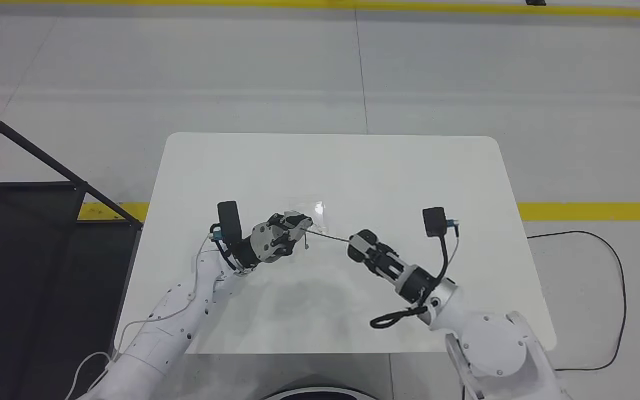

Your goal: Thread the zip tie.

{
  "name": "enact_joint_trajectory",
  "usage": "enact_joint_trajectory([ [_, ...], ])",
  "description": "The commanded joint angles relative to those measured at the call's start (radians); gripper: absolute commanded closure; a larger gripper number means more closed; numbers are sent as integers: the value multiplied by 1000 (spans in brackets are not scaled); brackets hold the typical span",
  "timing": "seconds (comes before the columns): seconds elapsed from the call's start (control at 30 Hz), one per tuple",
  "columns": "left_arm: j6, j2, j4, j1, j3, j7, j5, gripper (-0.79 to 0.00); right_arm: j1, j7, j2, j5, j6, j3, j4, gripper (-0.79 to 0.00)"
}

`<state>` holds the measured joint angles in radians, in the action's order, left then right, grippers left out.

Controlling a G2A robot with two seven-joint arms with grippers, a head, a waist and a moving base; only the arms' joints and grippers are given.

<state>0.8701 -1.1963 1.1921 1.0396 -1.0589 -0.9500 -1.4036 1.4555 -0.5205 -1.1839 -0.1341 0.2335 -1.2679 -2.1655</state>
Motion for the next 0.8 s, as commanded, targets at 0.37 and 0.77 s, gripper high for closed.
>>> enact_joint_trajectory([
  [0.37,0,0,0,0,0,0,0,0,151,318,-26,179,212,26,-161,0],
  [0.77,0,0,0,0,0,0,0,0,145,371,-32,179,266,48,-182,0],
])
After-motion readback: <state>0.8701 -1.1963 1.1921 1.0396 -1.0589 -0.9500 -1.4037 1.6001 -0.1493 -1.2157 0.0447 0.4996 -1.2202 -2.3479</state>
